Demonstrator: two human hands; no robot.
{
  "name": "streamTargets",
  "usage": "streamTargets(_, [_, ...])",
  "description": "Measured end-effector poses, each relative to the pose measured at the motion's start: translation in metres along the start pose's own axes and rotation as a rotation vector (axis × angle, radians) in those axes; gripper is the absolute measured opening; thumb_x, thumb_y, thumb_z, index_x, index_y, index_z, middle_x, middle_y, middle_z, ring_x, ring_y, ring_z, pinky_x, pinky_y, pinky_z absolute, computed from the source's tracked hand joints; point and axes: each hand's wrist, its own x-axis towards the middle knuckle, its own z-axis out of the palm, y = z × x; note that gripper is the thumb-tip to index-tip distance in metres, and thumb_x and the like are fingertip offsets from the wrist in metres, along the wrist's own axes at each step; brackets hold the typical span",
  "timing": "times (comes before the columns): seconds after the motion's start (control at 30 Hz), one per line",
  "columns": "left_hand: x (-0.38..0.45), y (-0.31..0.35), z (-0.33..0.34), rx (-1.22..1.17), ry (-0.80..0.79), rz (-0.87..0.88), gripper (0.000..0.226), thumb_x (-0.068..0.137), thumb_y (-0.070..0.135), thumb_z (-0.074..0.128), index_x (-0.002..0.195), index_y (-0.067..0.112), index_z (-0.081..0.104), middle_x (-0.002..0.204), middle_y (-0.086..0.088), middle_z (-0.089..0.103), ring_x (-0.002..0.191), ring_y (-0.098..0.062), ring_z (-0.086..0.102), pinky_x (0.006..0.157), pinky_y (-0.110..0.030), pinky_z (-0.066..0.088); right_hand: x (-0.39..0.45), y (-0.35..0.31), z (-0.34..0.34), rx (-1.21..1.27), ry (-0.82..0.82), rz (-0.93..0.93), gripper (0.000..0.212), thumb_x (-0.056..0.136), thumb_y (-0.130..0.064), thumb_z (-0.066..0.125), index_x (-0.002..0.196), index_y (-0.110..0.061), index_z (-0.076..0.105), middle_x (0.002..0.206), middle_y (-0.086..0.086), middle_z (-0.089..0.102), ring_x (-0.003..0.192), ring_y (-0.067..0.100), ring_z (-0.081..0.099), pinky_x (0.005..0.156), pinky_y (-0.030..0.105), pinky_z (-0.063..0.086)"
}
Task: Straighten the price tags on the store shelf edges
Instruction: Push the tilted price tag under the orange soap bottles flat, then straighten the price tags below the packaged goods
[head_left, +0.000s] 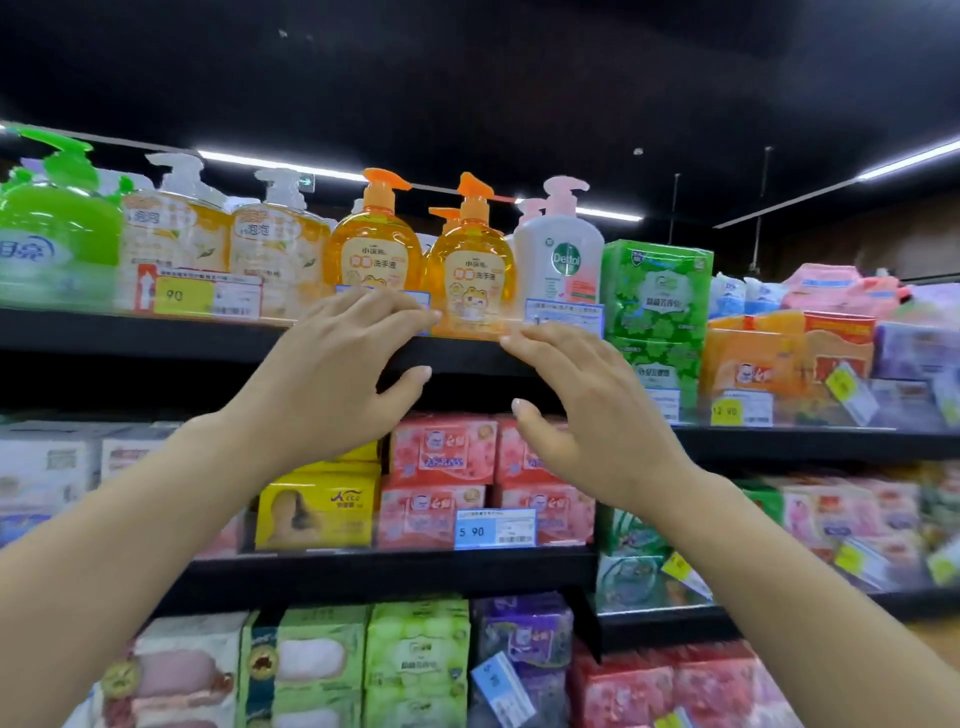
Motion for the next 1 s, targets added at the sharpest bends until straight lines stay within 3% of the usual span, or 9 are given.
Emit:
streamTargets(0.17, [-0.005, 0.033, 0.003, -0.102, -0.013, 0.091, 0.052, 0.088, 0.042, 0.044, 0.129, 0.014, 0.056, 0.124, -0.002, 0.058, 0.115, -0.023, 0.052, 0.098, -0.040, 0.040, -0.034, -0.002, -0.029, -0.096, -0.060, 0.083, 0.051, 0.085, -0.033, 0.045, 0.132, -0.013, 0.052, 0.132, 0.006, 0.053, 0.126, 0.022, 0.042, 0.109, 0.029, 0.021])
streamTargets(0.37, [-0.009, 0.067, 0.014, -0.252, -0.037, 0.152, 0.053, 0.084, 0.041, 0.045, 0.127, 0.014, 0.057, 0.122, -0.003, 0.059, 0.110, -0.025, 0.055, 0.096, -0.039, 0.040, -0.076, -0.012, -0.067, -0.201, -0.133, 0.202, 0.048, 0.085, -0.030, 0.048, 0.129, -0.012, 0.055, 0.128, 0.007, 0.055, 0.122, 0.023, 0.044, 0.106, 0.028, 0.024])
streamTargets(0.6, [-0.004, 0.134, 0.023, -0.423, -0.029, 0.244, 0.055, 0.084, 0.043, 0.042, 0.125, 0.012, 0.058, 0.119, -0.004, 0.061, 0.109, -0.027, 0.055, 0.095, -0.041, 0.042, -0.132, -0.019, -0.132, -0.320, -0.231, 0.351, 0.050, 0.085, -0.033, 0.045, 0.131, -0.015, 0.052, 0.132, 0.004, 0.053, 0.126, 0.021, 0.043, 0.109, 0.036, 0.028])
streamTargets(0.8, [0.017, 0.197, 0.029, -0.483, -0.007, 0.281, 0.053, 0.085, 0.043, 0.043, 0.126, 0.012, 0.057, 0.119, -0.004, 0.061, 0.108, -0.028, 0.056, 0.093, -0.043, 0.044, -0.170, 0.008, -0.182, -0.385, -0.208, 0.410, 0.048, 0.085, -0.026, 0.053, 0.132, -0.016, 0.052, 0.134, 0.003, 0.053, 0.128, 0.022, 0.043, 0.109, 0.039, 0.030])
streamTargets(1.0, [0.044, 0.271, 0.047, -0.474, 0.016, 0.258, 0.051, 0.083, 0.041, 0.045, 0.124, 0.014, 0.059, 0.117, -0.004, 0.062, 0.107, -0.027, 0.056, 0.093, -0.039, 0.041, -0.209, 0.065, -0.225, -0.385, -0.188, 0.406, 0.052, 0.084, -0.036, 0.041, 0.131, -0.016, 0.053, 0.132, 0.003, 0.054, 0.126, 0.022, 0.044, 0.107, 0.038, 0.032])
